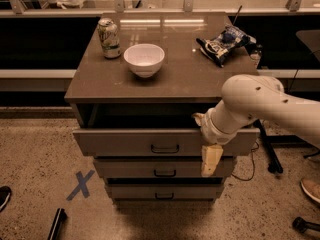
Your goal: Open top drawer
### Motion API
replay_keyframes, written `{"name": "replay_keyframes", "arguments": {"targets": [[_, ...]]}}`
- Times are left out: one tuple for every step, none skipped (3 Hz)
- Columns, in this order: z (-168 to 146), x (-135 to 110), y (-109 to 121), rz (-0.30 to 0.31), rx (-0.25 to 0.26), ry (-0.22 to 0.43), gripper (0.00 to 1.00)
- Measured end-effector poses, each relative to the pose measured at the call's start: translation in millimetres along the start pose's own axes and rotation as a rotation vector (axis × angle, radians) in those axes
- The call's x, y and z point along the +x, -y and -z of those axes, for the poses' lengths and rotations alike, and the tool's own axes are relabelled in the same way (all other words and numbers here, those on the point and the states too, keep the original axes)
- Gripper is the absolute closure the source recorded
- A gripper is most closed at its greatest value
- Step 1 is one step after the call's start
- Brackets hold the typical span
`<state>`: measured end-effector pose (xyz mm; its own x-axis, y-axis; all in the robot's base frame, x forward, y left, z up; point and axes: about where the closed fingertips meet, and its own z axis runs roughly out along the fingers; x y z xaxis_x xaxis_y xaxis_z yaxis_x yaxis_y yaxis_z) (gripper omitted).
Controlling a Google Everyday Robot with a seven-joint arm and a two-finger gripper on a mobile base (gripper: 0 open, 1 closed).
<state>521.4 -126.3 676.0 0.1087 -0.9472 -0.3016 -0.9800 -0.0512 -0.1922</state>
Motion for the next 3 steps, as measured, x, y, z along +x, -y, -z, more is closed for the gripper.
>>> {"name": "replay_keyframes", "arguments": {"targets": [[-20.1, 9.0, 13.7, -0.038, -0.035, -0.005, 0.00], [-36.7, 21.8, 16.5, -0.074, -0.068, -0.024, 0.16], [-29.8, 26.9, 8.6, -0.079, -0.084, -0.049, 0.26]]}}
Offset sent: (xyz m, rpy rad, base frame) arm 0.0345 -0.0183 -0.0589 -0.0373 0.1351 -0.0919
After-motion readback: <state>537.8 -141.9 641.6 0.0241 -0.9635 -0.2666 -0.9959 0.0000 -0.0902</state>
